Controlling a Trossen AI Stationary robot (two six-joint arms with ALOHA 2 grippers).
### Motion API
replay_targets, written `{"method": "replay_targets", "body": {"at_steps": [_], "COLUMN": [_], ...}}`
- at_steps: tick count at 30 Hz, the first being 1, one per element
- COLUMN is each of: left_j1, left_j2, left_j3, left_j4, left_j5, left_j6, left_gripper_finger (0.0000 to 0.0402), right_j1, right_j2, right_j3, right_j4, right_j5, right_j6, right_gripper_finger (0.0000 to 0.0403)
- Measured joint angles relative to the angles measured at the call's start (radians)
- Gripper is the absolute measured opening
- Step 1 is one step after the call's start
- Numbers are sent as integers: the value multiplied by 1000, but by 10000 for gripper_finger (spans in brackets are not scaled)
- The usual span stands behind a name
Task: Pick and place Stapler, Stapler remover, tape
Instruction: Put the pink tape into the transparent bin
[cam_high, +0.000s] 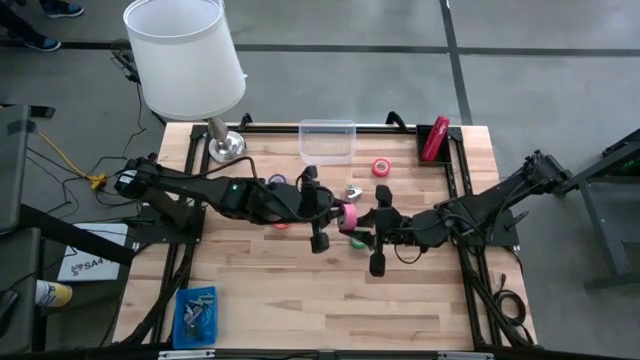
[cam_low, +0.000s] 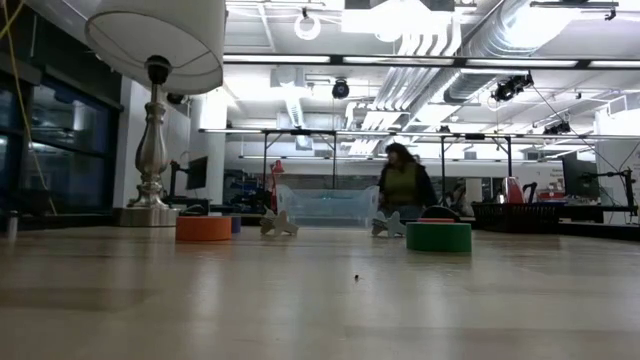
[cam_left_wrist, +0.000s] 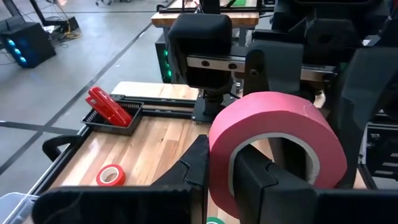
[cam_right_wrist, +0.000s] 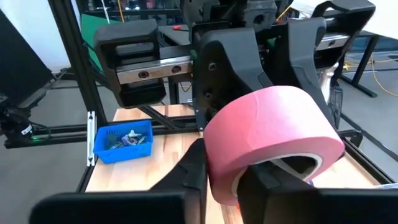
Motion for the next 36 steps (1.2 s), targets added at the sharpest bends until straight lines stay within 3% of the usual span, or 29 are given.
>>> {"method": "replay_targets", "body": {"at_steps": [8, 16, 21, 29, 36], "left_j1": [1, 2, 1, 1, 0], "left_j2": [1, 2, -13, -119, -208], "left_j3": [0, -2, -2, -2, -1], "left_j4": [-4, -26, -74, -251, -403], "left_j5": [21, 4, 5, -108, -197], "left_j6": [-4, 27, 31, 31, 16], "left_gripper_finger": [44, 143, 181, 189, 190], "right_j1": [0, 0, 0, -45, -187], "right_j2": [1, 2, 1, 1, 1], "right_j3": [0, 0, 0, 0, 0], "right_j4": [-2, -4, -30, -140, -168], "right_j5": [-3, 18, 49, 69, 17], "right_j6": [-1, 1, 34, 157, 235], "right_gripper_finger": [39, 37, 37, 37, 37]}}
